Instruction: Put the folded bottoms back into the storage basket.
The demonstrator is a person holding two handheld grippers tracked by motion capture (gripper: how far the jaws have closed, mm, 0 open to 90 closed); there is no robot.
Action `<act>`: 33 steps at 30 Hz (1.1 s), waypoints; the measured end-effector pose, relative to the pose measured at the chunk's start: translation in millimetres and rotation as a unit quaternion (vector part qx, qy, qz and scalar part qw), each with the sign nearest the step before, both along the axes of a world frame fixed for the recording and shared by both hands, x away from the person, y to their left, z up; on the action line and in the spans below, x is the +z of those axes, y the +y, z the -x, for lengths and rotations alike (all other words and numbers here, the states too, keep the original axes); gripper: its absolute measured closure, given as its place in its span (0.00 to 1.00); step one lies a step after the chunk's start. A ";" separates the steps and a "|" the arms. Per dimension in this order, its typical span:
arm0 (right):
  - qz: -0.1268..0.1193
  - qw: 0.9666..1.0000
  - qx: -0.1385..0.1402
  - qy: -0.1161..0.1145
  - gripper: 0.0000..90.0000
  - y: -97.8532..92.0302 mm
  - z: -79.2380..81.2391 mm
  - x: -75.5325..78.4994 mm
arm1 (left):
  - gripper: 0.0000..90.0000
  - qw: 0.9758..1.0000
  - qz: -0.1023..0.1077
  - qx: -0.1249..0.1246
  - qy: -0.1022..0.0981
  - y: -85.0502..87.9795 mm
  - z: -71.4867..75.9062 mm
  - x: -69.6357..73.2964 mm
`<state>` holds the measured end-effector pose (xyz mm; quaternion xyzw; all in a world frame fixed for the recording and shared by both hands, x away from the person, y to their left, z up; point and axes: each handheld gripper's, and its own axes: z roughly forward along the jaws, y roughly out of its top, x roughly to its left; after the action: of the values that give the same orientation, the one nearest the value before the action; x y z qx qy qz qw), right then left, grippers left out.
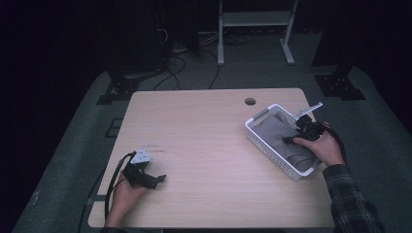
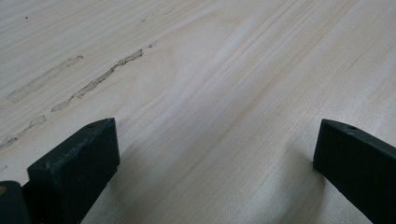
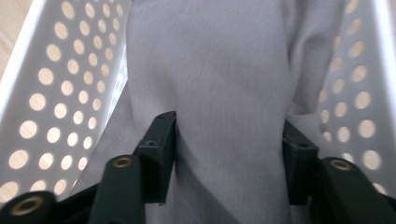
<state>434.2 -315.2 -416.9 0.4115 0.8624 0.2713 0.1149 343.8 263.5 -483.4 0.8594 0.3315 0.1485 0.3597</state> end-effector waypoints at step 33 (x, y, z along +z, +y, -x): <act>0.023 0.994 -0.100 -0.040 0.75 -68.7 14.6 33.2 | 0.00 1.000 0.000 0.000 0.000 0.0 0.2 0.1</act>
<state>419.6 -383.9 -383.7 0.4812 0.8180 0.2547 0.1857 343.6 263.5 -483.3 0.8598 0.3313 0.1482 0.3592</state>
